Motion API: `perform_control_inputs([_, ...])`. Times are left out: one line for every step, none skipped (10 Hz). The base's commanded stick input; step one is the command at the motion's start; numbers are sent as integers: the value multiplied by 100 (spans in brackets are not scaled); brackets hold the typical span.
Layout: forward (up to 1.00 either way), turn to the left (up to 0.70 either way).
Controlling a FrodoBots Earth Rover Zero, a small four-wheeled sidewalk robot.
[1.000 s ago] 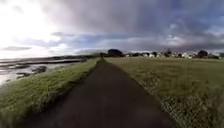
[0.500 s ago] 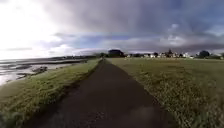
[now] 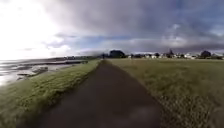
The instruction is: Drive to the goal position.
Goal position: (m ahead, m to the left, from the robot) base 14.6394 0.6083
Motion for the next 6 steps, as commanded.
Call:
perform_control_inputs([70,0])
perform_control_inputs([70,0])
perform_control_inputs([70,0])
perform_control_inputs([70,0])
perform_control_inputs([70,0])
perform_control_inputs([70,0])
